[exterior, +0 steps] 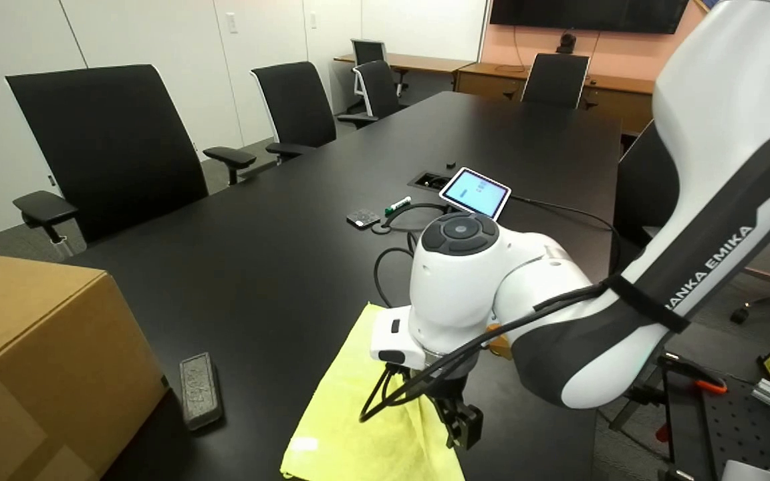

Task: Fold the towel

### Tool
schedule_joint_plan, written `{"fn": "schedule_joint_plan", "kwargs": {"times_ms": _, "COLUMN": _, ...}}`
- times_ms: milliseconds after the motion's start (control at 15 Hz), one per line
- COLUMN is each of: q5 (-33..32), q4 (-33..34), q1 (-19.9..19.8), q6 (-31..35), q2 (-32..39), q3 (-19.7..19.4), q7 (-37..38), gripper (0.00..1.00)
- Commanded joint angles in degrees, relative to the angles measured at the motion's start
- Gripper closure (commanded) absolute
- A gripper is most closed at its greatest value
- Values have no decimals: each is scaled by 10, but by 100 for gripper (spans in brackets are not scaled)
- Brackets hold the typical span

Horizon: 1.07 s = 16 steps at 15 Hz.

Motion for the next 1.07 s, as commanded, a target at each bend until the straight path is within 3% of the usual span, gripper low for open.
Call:
{"fn": "schedule_joint_plan", "kwargs": {"times_ms": 0, "q5": -26, "q4": 24, "q1": 9, "q6": -3, "q2": 13, "q3": -5, "q7": -9, "gripper": 0}}
{"fn": "schedule_joint_plan", "kwargs": {"times_ms": 933, "q5": -69, "q4": 39, "q1": 28, "q6": 47, "q2": 45, "q3": -29, "q7": 17, "gripper": 0}}
{"fn": "schedule_joint_plan", "kwargs": {"times_ms": 1000, "q5": -70, "q4": 39, "q1": 30, "q6": 48, "q2": 46, "q3": -32, "q7": 19, "gripper": 6}}
